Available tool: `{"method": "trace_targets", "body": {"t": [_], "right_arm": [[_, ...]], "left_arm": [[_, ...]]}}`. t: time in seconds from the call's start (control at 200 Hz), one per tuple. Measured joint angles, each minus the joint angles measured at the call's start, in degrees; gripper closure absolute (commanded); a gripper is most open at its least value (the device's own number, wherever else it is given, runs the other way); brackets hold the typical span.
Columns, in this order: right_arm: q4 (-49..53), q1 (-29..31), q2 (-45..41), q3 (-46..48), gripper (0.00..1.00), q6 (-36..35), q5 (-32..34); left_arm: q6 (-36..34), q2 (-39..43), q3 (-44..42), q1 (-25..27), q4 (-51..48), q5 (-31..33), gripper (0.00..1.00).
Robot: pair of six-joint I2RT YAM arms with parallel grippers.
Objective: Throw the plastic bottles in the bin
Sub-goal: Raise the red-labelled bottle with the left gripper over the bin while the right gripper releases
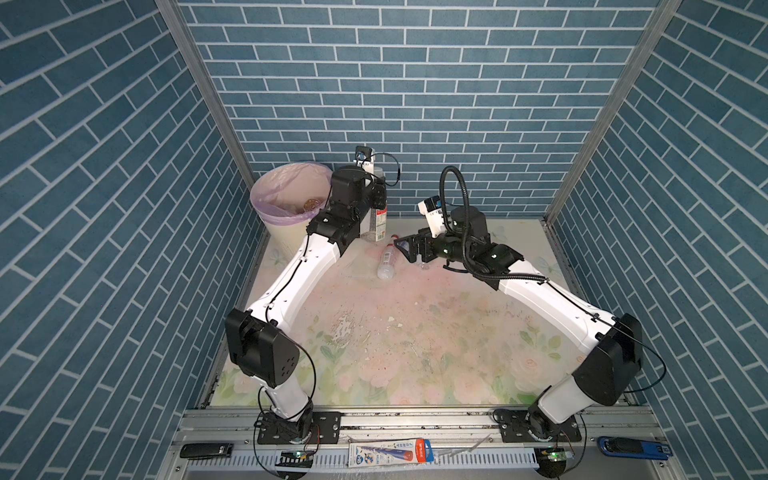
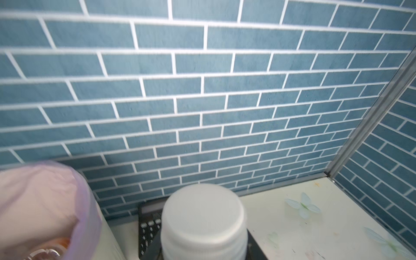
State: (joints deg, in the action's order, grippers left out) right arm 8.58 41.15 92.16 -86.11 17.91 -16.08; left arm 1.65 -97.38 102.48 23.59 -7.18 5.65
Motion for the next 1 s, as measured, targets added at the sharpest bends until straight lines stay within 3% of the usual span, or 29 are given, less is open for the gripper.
{"method": "trace_targets", "body": {"t": [0.265, 0.52, 0.78, 1.0], "right_arm": [[1.5, 0.0, 8.5, -9.4, 0.01, 0.0, -2.9], [3.9, 0.0, 13.8, -16.9, 0.01, -0.2, -4.7], [4.4, -0.2, 16.7, -23.1, 0.01, -0.2, -5.5], [2.6, -1.3, 16.7, -24.1, 0.01, 0.1, -6.6]], "left_arm": [[-14.0, 0.0, 3.5, -3.8, 9.6, -0.2, 0.71], [-23.3, -0.8, 11.2, -6.9, 12.6, -3.8, 0.70], [-29.1, -1.7, 20.9, -7.8, 13.2, -8.4, 0.70], [-30.8, -1.7, 23.7, -8.0, 13.4, -11.2, 0.70]]}}
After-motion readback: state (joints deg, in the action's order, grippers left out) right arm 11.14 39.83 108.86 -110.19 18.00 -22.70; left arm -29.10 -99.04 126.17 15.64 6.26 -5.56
